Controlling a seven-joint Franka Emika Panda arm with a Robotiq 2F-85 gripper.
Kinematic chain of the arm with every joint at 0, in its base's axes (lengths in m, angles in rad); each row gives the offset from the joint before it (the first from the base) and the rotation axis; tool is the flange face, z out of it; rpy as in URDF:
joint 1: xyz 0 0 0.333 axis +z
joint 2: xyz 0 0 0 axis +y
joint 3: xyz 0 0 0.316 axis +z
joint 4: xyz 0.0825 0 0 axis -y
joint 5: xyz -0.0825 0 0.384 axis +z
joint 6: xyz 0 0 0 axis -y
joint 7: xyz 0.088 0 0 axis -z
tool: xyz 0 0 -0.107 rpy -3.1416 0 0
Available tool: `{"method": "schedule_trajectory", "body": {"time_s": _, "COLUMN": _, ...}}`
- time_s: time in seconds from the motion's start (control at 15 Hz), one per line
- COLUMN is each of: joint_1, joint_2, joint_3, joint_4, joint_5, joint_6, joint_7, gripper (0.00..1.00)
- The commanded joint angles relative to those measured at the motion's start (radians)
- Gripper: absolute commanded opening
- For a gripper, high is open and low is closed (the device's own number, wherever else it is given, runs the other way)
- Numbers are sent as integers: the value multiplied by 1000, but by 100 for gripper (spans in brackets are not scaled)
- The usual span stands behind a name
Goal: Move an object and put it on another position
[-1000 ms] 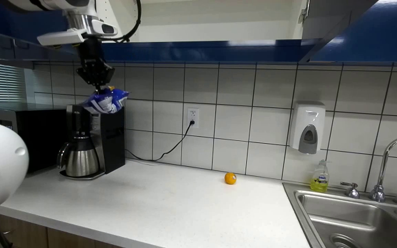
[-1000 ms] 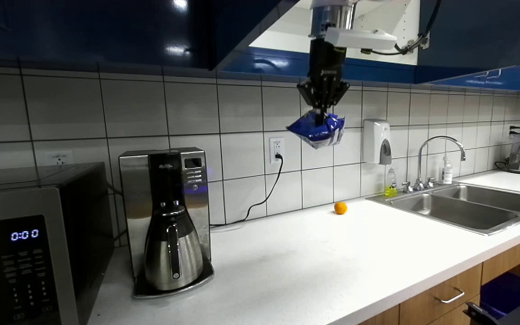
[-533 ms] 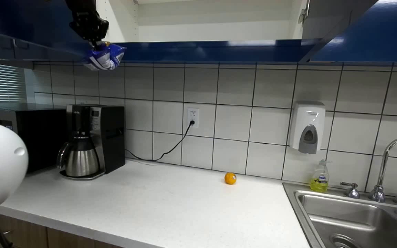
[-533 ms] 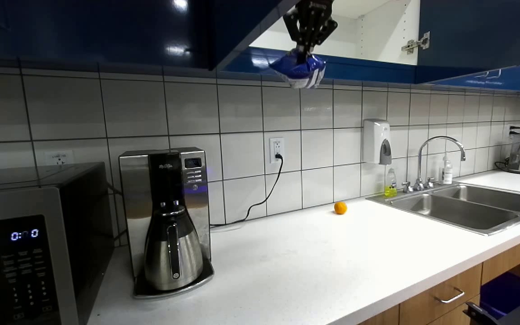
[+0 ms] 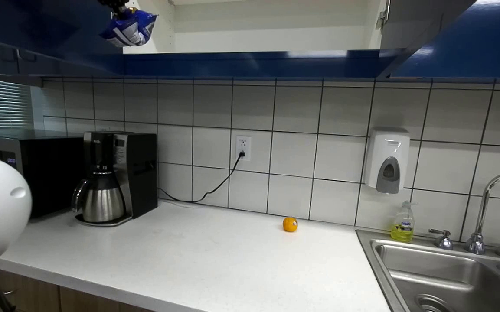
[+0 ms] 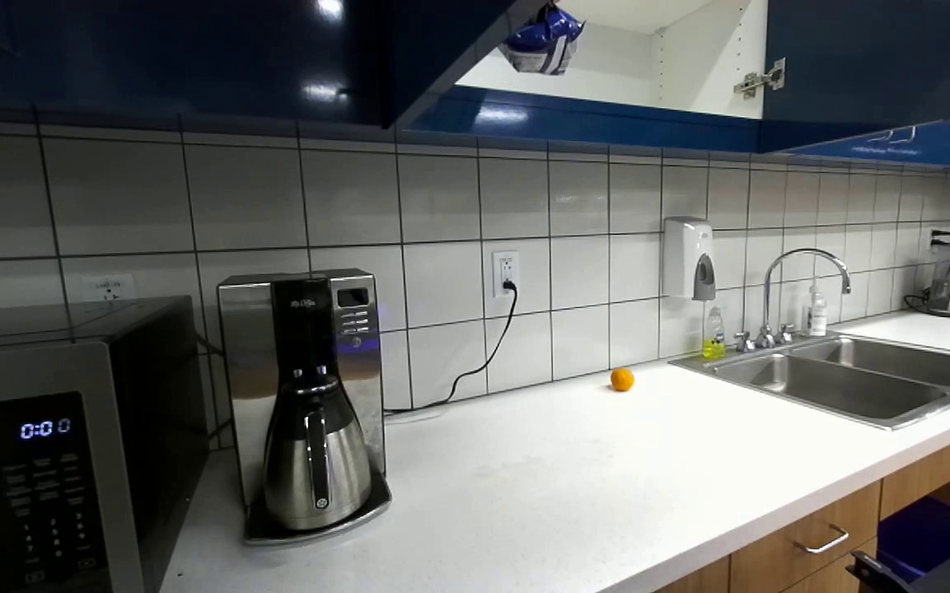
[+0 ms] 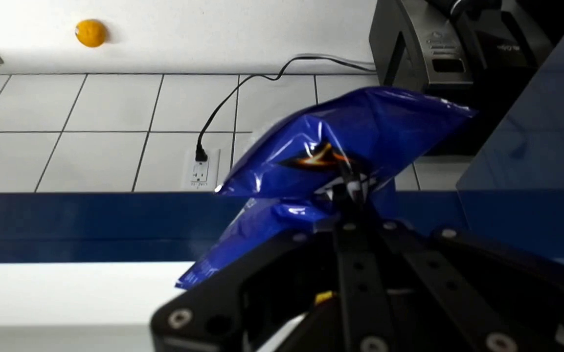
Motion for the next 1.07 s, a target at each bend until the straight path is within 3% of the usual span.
{"method": "schedule_trajectory", "body": {"time_s": 0.0, "joint_1": -48, "joint_2": 70, "joint_3": 23, "joint_4": 124, "joint_5": -38, "joint_6": -26, "joint_7": 32, "gripper": 0}}
{"method": "schedule_trajectory", "body": {"time_s": 1.0, "joint_1": -87, "joint_2": 389, "joint_3": -14, "joint_4": 467, "joint_5": -159, "joint_6": 26, "joint_7": 68, "gripper": 0}}
